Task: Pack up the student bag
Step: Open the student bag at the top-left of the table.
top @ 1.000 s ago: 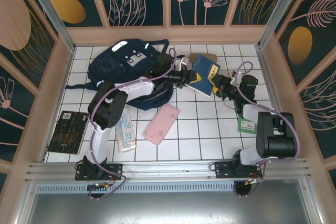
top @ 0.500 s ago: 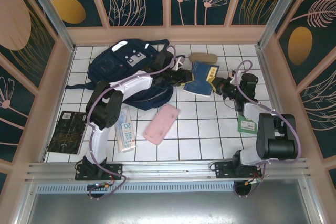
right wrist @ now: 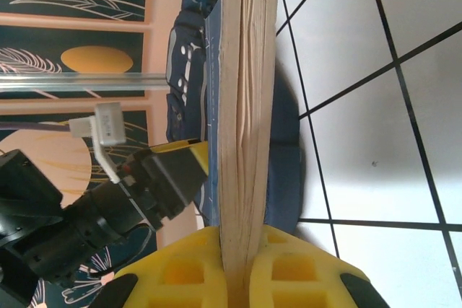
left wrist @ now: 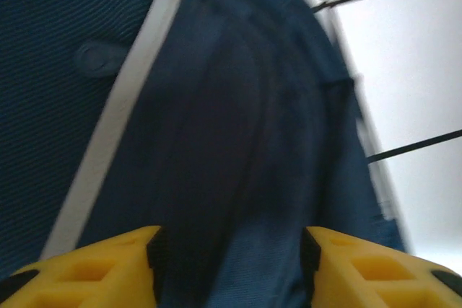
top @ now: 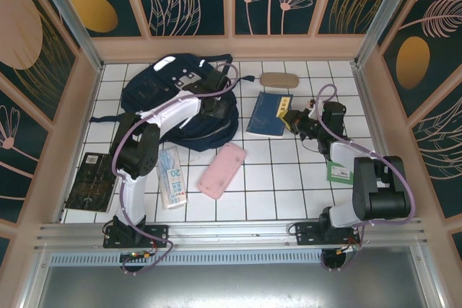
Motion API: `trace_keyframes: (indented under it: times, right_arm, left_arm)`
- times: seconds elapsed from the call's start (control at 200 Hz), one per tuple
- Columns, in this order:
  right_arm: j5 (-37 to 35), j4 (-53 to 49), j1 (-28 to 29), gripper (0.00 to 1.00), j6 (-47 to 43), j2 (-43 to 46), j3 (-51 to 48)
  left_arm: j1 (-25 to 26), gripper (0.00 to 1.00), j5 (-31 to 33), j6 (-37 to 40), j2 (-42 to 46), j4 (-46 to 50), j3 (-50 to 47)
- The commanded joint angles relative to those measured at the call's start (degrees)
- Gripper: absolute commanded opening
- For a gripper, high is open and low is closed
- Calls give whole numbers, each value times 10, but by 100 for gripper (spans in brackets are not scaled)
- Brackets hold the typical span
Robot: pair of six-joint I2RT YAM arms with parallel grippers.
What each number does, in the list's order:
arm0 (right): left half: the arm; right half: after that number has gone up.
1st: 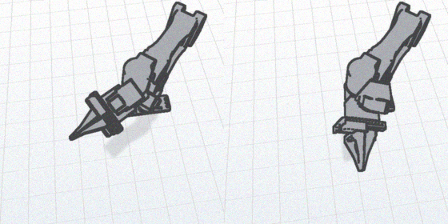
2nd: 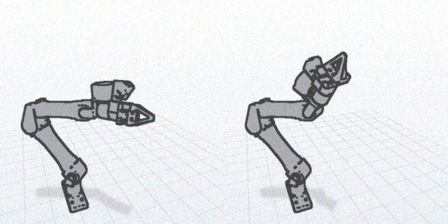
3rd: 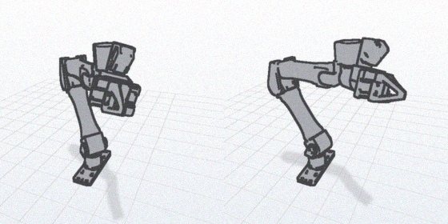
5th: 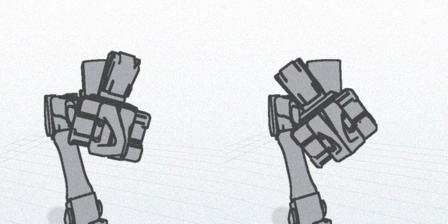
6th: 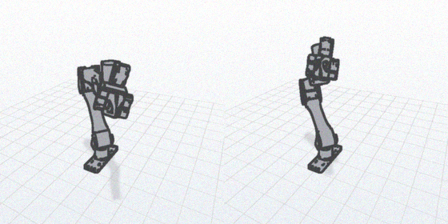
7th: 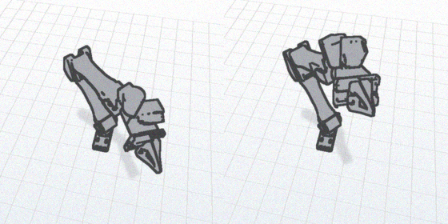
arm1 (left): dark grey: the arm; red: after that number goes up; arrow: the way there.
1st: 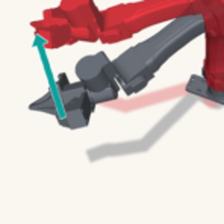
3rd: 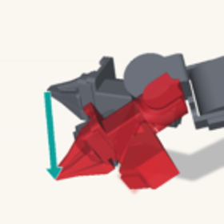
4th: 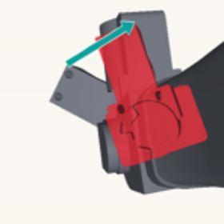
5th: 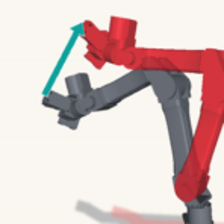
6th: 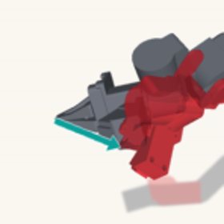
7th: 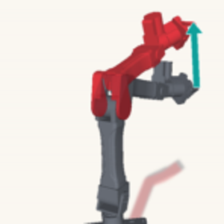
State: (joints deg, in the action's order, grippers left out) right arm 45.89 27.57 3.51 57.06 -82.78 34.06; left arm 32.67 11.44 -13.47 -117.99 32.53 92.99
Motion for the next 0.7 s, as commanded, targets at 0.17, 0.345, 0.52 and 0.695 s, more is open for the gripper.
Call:
trace_keyframes:
  times: [0.17, 0.345, 0.52, 0.695]
  right_arm:
    - [-5, 23, 13, 0, -6, -8, 26]
    - [-13, 33, 31, 0, -2, -13, 24]
    - [-25, 88, 60, 0, 29, -43, 21]
    - [-56, 115, 105, 0, 35, -88, 58]
  left_arm:
    - [3, 35, 75, 61, -14, 27, -5]
    - [4, 0, 96, 51, 13, 19, 3]
    - [-3, 0, 71, 35, 58, 26, 53]
    - [-26, 0, 19, 22, 75, 39, 131]
